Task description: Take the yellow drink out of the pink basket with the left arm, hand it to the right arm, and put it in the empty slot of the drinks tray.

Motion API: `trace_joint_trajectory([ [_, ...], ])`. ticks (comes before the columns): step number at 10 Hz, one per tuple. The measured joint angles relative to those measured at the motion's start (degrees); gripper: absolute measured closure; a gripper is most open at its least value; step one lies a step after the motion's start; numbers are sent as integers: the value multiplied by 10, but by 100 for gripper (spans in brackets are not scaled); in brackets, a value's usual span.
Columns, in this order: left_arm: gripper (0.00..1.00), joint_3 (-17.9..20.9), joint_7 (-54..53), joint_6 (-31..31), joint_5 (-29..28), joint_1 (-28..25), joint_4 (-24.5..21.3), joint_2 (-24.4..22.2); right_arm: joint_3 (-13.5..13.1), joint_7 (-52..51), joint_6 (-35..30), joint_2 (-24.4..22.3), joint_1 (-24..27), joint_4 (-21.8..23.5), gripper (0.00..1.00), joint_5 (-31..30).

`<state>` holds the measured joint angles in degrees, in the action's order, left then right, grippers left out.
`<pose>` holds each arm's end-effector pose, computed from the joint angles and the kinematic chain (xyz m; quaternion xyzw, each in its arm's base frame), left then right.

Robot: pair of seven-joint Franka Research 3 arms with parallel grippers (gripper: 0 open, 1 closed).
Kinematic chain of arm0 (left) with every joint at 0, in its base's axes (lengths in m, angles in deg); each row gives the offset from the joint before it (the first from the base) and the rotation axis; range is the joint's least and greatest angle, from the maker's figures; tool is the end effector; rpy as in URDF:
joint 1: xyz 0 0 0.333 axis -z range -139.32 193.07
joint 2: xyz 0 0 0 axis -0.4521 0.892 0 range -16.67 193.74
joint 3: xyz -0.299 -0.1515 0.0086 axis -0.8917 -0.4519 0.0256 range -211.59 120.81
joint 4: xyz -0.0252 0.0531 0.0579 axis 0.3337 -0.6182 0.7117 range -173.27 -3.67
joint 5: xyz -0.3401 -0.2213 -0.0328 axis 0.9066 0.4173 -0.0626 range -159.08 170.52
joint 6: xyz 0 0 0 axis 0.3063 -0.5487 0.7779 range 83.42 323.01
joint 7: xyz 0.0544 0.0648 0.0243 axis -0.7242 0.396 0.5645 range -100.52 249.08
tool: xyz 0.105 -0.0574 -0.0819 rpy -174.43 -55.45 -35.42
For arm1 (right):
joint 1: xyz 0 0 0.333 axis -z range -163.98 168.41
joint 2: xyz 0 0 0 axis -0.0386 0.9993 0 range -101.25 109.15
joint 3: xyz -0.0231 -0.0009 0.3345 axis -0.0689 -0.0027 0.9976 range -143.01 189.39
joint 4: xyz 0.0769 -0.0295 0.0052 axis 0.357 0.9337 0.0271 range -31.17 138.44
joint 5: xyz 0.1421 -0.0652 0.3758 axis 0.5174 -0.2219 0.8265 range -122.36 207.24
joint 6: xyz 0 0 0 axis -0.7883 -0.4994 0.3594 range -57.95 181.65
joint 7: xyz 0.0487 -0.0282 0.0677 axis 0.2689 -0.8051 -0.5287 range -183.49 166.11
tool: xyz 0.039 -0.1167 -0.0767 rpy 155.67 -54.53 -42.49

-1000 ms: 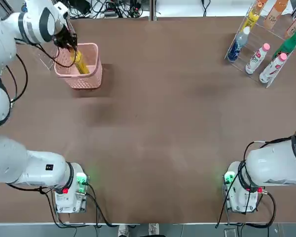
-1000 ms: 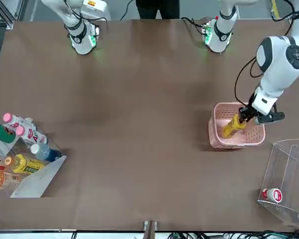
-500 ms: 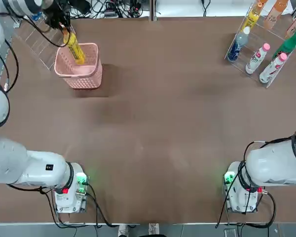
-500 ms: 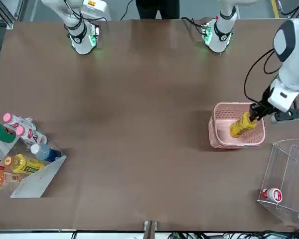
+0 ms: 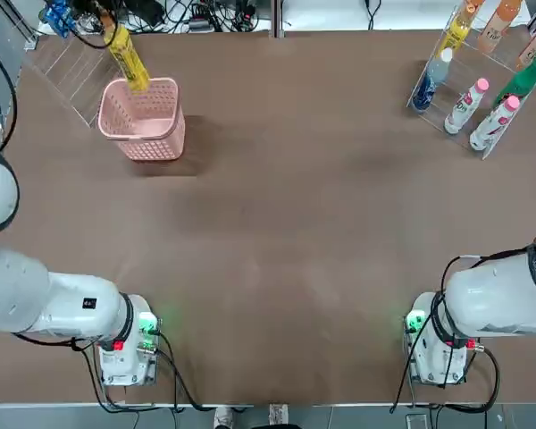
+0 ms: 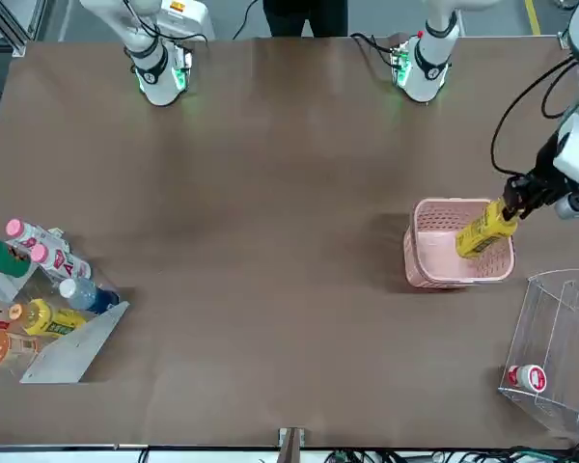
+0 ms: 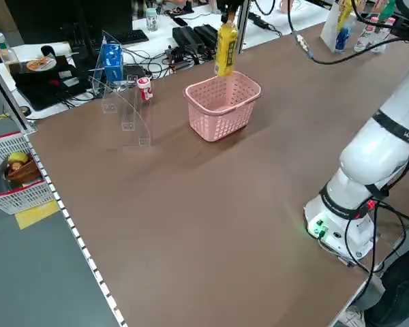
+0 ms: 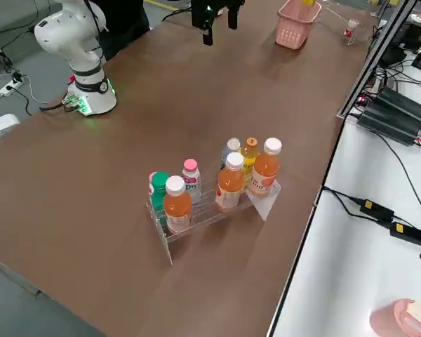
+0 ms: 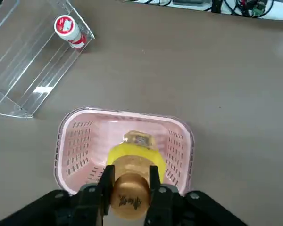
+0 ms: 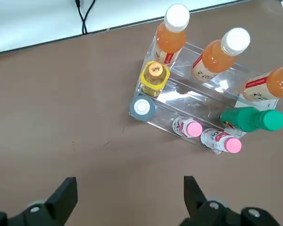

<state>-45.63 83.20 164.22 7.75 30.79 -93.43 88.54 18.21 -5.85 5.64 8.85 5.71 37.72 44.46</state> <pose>0.5969 -0.0473 0.5770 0.9954 0.0449 0.0806 0.0267 0.5929 -0.0802 0.6767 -0.9926 0.0963 -0.0732 0.0103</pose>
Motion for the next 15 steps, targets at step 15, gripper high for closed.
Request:
trace_joint_trajectory([
  [15,66,-298,364,-65,-128,40,188,187,0,0,0,0,0,0,0,0],
])
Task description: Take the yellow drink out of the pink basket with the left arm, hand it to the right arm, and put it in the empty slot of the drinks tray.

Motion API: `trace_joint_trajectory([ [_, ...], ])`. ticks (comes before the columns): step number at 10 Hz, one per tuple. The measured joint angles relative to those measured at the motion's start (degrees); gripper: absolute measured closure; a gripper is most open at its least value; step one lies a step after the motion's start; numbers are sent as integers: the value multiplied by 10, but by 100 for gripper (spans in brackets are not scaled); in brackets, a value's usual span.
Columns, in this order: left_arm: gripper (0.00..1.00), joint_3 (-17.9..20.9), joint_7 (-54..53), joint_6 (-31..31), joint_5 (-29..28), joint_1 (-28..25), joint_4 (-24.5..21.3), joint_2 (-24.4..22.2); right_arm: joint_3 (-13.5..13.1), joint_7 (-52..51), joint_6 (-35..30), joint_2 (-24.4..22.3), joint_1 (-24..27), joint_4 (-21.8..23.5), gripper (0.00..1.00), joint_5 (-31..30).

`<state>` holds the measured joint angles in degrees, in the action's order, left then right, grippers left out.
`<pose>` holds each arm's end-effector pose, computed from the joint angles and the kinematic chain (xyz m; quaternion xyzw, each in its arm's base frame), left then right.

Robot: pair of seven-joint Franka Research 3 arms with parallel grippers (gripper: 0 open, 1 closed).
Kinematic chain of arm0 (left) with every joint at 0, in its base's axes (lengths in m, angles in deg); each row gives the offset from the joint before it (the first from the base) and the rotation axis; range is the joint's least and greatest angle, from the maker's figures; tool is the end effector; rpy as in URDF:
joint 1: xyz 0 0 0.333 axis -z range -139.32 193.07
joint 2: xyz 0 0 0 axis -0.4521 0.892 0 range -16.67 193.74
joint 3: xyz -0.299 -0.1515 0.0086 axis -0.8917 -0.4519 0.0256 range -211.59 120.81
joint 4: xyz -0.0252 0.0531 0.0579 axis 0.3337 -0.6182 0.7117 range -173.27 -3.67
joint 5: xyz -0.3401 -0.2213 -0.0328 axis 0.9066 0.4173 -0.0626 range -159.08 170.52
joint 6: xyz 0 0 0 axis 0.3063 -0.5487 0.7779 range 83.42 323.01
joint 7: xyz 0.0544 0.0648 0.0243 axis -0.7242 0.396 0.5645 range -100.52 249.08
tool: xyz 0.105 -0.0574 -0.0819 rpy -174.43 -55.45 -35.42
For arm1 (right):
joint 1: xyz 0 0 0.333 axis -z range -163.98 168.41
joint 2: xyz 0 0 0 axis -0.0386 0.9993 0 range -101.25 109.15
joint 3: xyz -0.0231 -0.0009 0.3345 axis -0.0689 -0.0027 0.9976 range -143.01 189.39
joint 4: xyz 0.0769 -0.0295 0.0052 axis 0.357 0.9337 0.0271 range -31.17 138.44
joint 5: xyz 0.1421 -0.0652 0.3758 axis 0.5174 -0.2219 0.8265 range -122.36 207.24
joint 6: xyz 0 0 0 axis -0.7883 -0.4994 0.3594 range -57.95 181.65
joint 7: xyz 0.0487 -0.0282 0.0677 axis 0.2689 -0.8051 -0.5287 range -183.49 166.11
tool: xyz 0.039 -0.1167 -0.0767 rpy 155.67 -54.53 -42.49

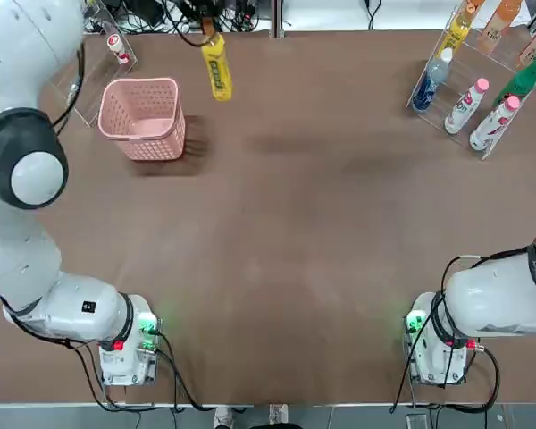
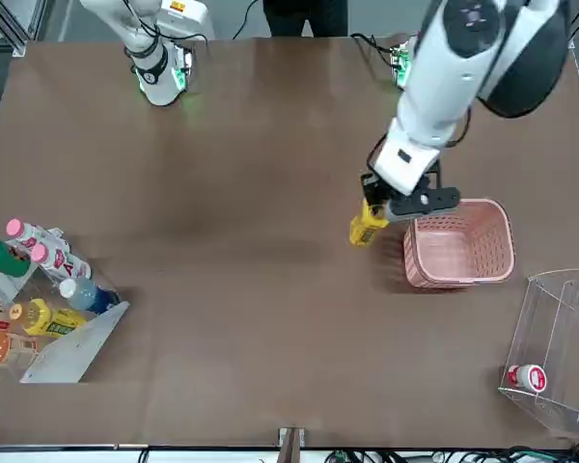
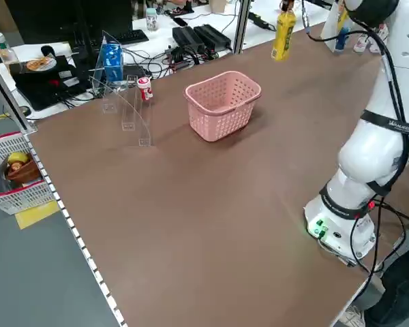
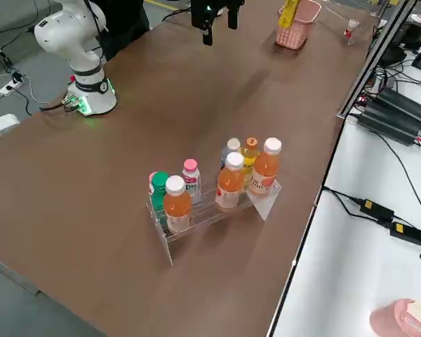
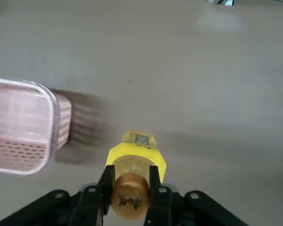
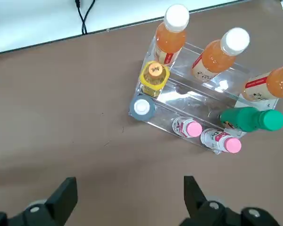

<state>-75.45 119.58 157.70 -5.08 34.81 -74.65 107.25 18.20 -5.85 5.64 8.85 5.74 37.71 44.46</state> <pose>0.5795 -0.3577 0.5454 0.9964 0.0680 0.0449 0.0218 0.5928 -0.0807 0.6768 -0.9926 0.0966 -0.0733 0.0102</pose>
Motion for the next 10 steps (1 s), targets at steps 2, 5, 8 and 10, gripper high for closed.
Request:
trace_joint_trajectory([
  [2,66,-33,56,24,-33,17,3,36,0,0,0,0,0,0,0,0],
  [5,66,-35,66,73,-37,33,7,81,0,0,0,0,0,0,0,0],
  [8,66,-39,130,104,-94,75,11,130,0,0,0,0,0,0,0,0],
  [10,66,-37,147,110,-102,106,28,157,0,0,0,0,0,0,0,0],
])
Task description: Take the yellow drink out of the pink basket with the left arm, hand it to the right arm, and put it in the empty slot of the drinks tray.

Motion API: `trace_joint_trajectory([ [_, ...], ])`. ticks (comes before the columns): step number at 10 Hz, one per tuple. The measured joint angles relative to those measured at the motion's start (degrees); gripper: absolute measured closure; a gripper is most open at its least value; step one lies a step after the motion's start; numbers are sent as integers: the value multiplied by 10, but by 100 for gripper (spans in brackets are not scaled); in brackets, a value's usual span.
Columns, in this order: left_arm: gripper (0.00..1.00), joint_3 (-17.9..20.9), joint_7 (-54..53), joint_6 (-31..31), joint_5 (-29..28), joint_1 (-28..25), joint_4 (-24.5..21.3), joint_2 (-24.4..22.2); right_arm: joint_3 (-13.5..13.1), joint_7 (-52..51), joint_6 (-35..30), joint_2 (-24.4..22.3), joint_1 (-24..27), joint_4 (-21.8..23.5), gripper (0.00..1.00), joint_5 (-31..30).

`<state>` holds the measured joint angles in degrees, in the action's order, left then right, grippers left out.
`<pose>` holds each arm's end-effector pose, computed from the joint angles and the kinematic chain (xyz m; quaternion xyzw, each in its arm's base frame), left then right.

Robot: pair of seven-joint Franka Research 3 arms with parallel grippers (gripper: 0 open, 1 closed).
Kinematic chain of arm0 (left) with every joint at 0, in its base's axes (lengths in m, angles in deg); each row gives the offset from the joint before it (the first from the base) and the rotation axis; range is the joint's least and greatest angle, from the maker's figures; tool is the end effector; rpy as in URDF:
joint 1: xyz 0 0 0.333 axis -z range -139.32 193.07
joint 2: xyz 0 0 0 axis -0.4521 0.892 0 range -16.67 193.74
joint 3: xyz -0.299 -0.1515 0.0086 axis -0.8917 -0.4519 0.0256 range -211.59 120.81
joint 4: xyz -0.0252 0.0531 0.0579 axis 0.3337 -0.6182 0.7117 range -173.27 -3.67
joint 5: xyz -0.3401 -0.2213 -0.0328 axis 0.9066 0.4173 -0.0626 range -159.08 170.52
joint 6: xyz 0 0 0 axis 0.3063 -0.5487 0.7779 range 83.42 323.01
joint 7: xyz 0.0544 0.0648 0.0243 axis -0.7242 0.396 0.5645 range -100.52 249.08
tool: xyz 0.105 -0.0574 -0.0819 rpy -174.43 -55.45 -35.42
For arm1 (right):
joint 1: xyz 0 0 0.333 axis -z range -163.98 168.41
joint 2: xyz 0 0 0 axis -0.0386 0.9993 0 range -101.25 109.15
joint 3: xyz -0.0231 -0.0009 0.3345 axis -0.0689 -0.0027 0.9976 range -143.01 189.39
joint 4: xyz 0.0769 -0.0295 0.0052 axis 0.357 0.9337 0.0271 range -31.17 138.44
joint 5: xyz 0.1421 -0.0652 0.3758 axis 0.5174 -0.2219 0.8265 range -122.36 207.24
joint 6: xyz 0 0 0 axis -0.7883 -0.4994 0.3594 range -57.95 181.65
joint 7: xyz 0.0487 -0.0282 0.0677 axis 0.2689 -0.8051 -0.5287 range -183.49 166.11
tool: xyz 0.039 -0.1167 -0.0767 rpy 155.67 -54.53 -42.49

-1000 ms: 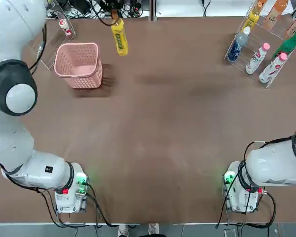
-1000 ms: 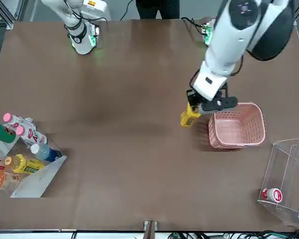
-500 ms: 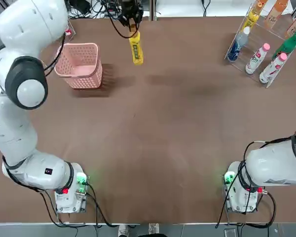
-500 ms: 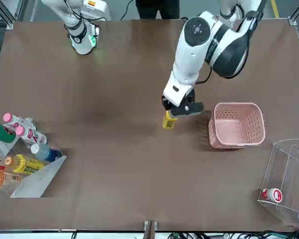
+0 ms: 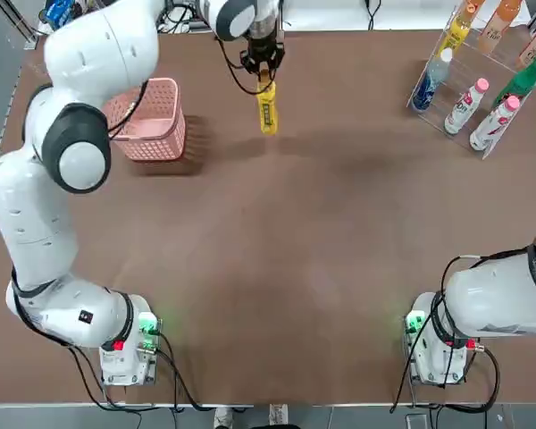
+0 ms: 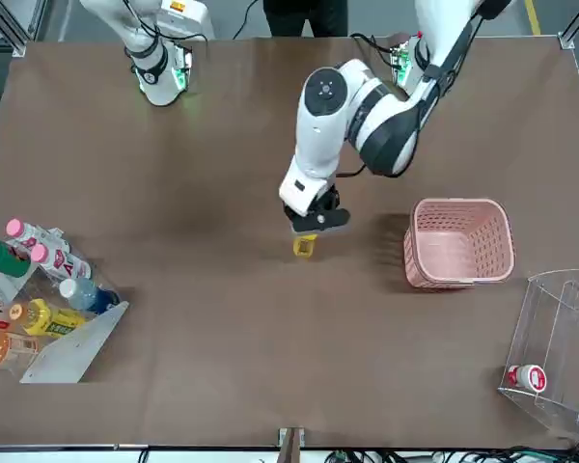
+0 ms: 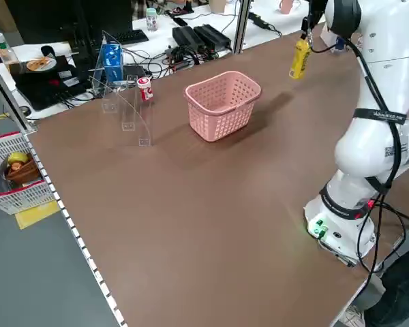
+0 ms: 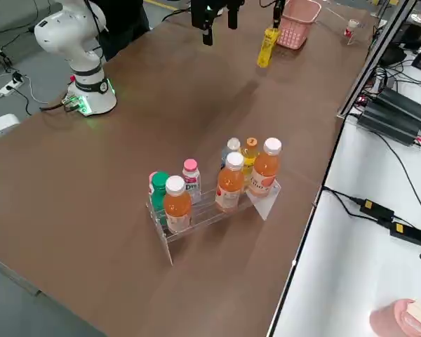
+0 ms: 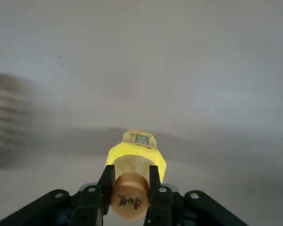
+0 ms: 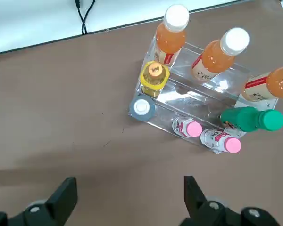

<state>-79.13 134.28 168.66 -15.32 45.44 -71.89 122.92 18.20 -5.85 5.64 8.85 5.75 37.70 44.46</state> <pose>0.5562 -0.5051 0.4178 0.9962 0.0633 0.0475 0.0377 0.5928 -0.0808 0.6769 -0.9925 0.0967 -0.0734 0.0102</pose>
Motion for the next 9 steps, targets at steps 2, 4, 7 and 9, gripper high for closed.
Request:
trace_joint_trajectory([
  [2,66,26,12,12,-1,25,11,10,0,0,0,0,0,0,0,0],
  [4,66,58,20,33,-1,52,12,24,0,0,0,0,0,0,0,0],
  [7,66,79,21,59,-1,73,13,45,0,0,0,0,0,0,0,0],
  [9,66,80,21,73,-1,73,15,56,0,0,0,0,0,0,0,0],
])
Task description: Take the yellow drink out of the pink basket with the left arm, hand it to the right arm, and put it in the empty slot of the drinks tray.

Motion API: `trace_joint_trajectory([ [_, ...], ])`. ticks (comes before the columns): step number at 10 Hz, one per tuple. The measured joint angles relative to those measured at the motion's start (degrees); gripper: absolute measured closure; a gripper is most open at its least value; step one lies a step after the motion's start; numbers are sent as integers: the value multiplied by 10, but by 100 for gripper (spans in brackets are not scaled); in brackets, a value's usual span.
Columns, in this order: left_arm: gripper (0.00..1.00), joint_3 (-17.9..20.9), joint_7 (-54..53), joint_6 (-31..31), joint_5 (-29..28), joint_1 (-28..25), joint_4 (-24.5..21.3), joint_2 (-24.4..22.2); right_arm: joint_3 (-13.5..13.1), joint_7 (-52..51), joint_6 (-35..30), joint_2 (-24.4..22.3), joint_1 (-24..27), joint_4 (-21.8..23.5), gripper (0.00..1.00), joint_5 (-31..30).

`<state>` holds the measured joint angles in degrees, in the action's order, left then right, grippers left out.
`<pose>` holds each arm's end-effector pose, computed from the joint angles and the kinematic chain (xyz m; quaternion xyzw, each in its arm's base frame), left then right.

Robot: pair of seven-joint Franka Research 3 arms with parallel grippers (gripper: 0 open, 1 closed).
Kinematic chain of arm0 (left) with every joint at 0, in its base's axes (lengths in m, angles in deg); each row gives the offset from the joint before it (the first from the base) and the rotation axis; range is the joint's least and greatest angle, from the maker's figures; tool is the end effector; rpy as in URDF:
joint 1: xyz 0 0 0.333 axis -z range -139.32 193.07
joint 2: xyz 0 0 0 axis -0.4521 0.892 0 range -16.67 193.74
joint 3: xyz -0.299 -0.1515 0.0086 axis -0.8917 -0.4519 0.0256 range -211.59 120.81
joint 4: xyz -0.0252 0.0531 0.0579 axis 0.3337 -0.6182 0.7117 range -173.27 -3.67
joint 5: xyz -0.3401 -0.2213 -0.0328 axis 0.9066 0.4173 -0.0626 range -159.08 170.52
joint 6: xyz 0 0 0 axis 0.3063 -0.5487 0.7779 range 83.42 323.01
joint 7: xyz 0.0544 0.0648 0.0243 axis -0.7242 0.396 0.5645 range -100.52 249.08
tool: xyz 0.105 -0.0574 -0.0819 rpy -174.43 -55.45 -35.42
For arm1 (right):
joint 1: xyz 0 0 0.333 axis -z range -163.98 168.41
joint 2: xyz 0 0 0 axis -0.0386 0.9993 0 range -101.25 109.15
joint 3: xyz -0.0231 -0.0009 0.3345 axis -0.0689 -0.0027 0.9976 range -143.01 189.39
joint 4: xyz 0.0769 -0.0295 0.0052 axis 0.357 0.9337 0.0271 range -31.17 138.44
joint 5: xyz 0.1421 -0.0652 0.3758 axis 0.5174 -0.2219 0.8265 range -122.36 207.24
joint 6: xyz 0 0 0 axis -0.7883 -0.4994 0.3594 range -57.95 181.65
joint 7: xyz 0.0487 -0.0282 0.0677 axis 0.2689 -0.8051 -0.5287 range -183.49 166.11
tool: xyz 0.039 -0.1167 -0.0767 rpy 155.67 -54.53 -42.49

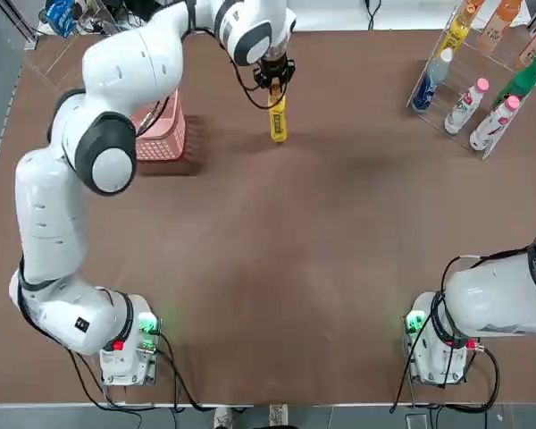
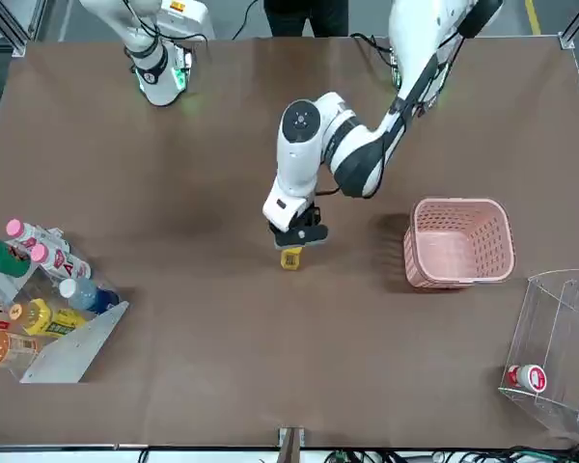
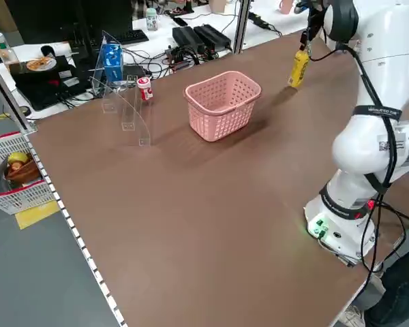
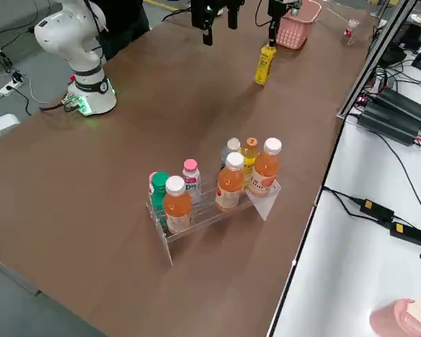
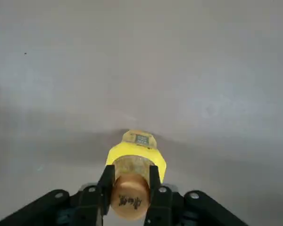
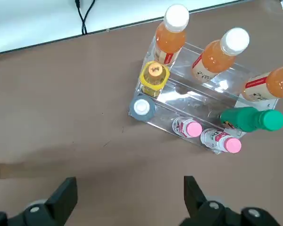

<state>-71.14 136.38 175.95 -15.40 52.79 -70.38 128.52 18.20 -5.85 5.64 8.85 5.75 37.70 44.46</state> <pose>0.5661 -0.5349 0.3514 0.9943 0.0730 0.0644 0.0425 0.5928 -0.0808 0.6769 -0.9925 0.0967 -0.0734 0.0102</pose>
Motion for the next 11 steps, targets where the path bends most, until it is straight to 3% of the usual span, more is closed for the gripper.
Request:
trace_joint_trajectory([
  [8,66,26,8,5,-21,39,20,22,0,0,0,0,0,0,0,0],
  [11,24,29,17,15,-24,40,23,29,0,0,0,0,0,0,0,0],
])
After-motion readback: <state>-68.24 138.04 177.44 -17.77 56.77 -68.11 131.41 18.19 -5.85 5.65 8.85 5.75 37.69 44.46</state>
